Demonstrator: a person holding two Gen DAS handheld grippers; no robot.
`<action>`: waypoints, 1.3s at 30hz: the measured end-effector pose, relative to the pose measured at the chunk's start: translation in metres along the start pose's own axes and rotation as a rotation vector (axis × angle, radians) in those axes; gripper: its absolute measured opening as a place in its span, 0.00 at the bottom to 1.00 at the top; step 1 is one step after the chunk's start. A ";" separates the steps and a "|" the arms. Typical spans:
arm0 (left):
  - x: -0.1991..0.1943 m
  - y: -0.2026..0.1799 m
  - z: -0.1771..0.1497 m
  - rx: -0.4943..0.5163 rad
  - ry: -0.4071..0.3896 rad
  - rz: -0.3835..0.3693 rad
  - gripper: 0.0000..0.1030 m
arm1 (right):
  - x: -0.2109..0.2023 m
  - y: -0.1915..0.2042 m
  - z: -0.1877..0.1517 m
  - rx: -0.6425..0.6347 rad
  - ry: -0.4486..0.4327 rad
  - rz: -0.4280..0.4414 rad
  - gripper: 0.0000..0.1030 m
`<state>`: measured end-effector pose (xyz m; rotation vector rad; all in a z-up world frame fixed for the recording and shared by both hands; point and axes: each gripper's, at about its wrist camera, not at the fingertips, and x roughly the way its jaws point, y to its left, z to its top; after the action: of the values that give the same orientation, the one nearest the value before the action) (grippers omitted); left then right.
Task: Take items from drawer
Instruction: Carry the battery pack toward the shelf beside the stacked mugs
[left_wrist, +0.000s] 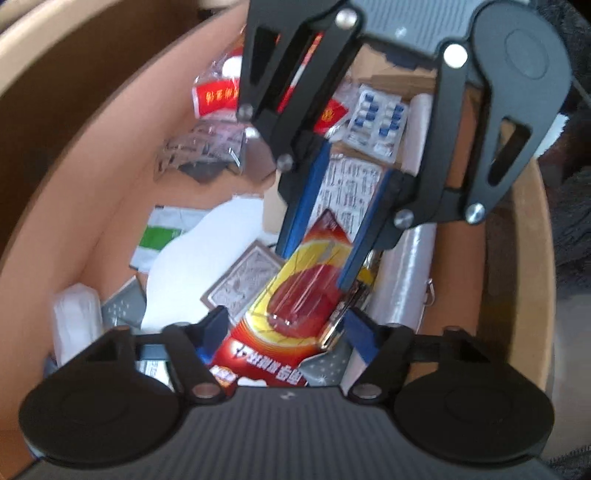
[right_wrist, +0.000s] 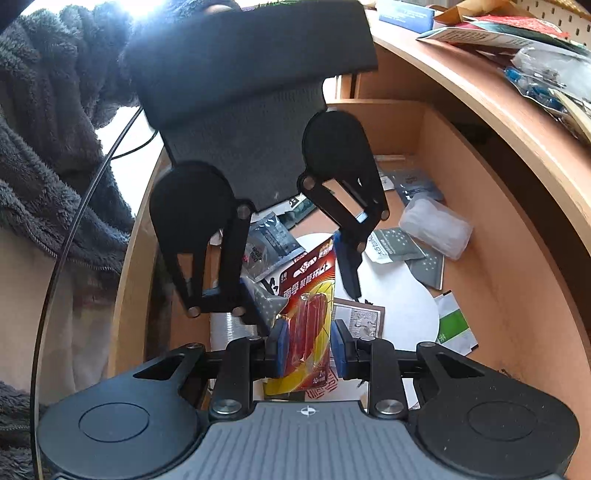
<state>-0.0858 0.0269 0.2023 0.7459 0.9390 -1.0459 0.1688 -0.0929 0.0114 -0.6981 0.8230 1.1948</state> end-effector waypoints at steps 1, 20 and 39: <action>0.001 0.018 0.001 -0.016 -0.008 -0.005 0.42 | 0.000 0.001 -0.001 -0.011 -0.003 -0.019 0.26; -0.120 0.030 0.021 0.040 -0.046 0.021 0.33 | -0.003 0.018 0.003 -0.125 0.010 -0.098 0.13; -0.353 0.006 0.039 0.063 -0.533 0.514 0.37 | -0.181 0.056 0.081 -0.121 -0.370 -0.582 0.13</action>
<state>-0.1419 0.1274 0.5384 0.6630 0.2338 -0.7571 0.1001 -0.1049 0.2053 -0.7217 0.2098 0.8068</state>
